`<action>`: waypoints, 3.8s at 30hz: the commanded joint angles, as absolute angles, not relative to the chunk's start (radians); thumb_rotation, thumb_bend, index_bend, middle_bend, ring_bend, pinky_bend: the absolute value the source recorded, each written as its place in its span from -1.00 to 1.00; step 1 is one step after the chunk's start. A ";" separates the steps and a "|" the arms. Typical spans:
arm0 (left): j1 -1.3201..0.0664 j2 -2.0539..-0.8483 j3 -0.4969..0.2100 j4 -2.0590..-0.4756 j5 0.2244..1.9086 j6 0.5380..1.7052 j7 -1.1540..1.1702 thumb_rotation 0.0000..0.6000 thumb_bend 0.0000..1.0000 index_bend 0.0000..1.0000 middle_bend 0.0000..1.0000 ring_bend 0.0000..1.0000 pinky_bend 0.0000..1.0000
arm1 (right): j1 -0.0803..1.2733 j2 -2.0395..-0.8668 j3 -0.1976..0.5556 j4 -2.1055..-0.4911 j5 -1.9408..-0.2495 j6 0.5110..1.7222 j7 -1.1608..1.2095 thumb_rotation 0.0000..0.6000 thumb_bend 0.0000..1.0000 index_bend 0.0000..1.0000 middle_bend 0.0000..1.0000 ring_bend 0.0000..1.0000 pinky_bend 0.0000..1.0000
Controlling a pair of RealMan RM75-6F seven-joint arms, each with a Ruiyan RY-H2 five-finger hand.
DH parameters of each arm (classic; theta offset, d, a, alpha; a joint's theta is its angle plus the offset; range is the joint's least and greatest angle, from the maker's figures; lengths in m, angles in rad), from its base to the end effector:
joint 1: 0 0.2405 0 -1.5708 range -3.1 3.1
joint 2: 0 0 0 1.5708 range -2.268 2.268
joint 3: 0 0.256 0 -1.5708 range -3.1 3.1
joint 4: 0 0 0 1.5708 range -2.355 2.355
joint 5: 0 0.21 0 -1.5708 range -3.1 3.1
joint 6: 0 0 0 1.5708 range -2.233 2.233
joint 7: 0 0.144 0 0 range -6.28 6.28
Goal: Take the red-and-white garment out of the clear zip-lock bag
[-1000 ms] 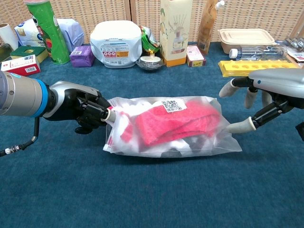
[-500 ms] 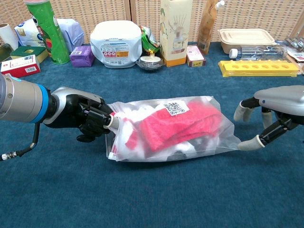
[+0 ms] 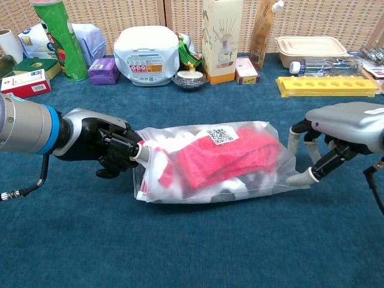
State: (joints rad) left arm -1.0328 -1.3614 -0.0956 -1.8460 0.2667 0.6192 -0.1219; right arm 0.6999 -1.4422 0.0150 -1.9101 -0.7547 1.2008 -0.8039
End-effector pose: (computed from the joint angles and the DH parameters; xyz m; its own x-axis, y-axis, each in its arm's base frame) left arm -0.1117 0.2927 -0.0346 -0.3792 0.7593 0.5289 0.9240 0.3412 0.1727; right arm -0.1633 -0.2633 -0.0020 0.5714 -0.4152 0.7079 -0.8200 -0.2549 0.5125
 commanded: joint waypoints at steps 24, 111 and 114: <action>-1.030 -1.349 -0.088 -1.856 0.272 0.596 -0.146 1.00 -0.24 0.58 0.86 0.82 0.62 | 0.743 -1.557 0.052 -1.856 -0.736 1.250 -0.895 0.01 -0.46 0.17 0.59 1.00 0.98; -0.741 -0.947 -0.263 -1.964 0.564 0.614 -0.391 1.00 -0.15 0.58 0.86 0.82 0.62 | 0.605 -1.274 0.098 -1.845 -0.915 1.232 -0.628 1.00 -0.16 0.59 0.92 1.00 1.00; -0.719 -0.923 -0.276 -1.961 0.579 0.616 -0.414 1.00 -0.15 0.58 0.86 0.82 0.62 | 0.600 -1.269 0.100 -1.841 -0.916 1.231 -0.621 1.00 -0.16 0.59 0.92 1.00 1.00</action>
